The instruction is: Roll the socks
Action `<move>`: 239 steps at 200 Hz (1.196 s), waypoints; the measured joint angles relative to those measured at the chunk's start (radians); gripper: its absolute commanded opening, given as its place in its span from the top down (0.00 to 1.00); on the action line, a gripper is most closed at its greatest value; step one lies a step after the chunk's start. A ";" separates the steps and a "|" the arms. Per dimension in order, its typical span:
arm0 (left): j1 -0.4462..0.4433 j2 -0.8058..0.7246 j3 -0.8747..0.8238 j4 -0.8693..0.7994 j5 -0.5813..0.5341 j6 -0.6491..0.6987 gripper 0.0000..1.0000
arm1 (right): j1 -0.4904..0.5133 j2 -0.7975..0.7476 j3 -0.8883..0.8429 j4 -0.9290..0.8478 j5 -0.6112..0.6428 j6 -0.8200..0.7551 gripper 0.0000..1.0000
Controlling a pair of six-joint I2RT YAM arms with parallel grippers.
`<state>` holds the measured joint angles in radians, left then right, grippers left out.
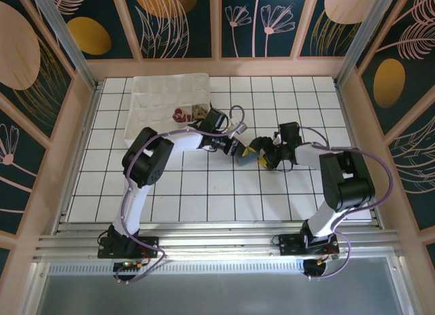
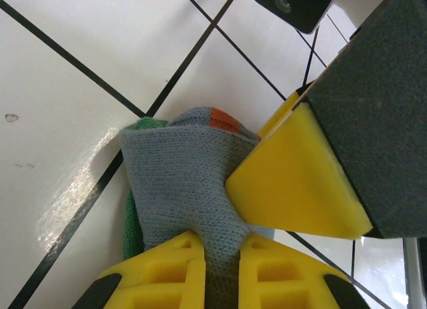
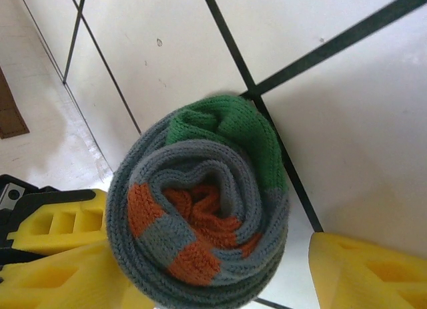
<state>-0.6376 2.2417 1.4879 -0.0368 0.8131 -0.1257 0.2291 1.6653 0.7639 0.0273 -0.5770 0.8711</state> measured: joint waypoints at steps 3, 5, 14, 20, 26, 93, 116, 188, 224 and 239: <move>0.002 0.002 0.002 -0.001 0.003 -0.003 0.92 | 0.000 0.004 0.002 0.000 0.000 0.001 0.30; 0.002 0.004 0.004 -0.002 0.006 -0.005 0.92 | 0.000 0.007 0.004 0.002 -0.001 0.001 0.30; 0.006 0.010 0.008 -0.002 0.017 -0.011 0.92 | 0.000 0.020 0.013 0.004 -0.004 0.003 0.30; 0.010 0.014 0.010 -0.002 0.024 -0.016 0.92 | 0.000 0.030 0.018 0.007 -0.008 0.003 0.30; 0.013 0.018 0.013 -0.002 0.033 -0.019 0.92 | 0.000 0.037 0.025 0.007 -0.013 0.005 0.30; 0.028 0.058 0.067 -0.056 0.104 -0.029 0.91 | -0.002 0.101 0.103 -0.042 -0.043 0.015 0.34; 0.028 0.061 0.078 -0.080 0.111 -0.021 0.91 | -0.006 0.117 0.123 -0.063 -0.056 0.019 0.38; 0.031 0.064 0.104 -0.158 0.106 0.027 0.84 | -0.016 0.205 0.193 -0.087 -0.113 -0.043 0.86; 0.034 0.025 0.073 -0.172 0.072 0.074 0.71 | -0.014 0.195 0.183 -0.039 -0.124 -0.109 1.00; 0.030 -0.004 0.047 -0.172 0.047 0.092 0.67 | -0.004 0.170 0.164 -0.023 -0.105 -0.135 1.00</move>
<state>-0.6079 2.2375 1.5345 -0.2092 0.8604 -0.0334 0.2253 1.8355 0.9276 0.0044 -0.6815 0.7364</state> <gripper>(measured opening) 0.304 0.089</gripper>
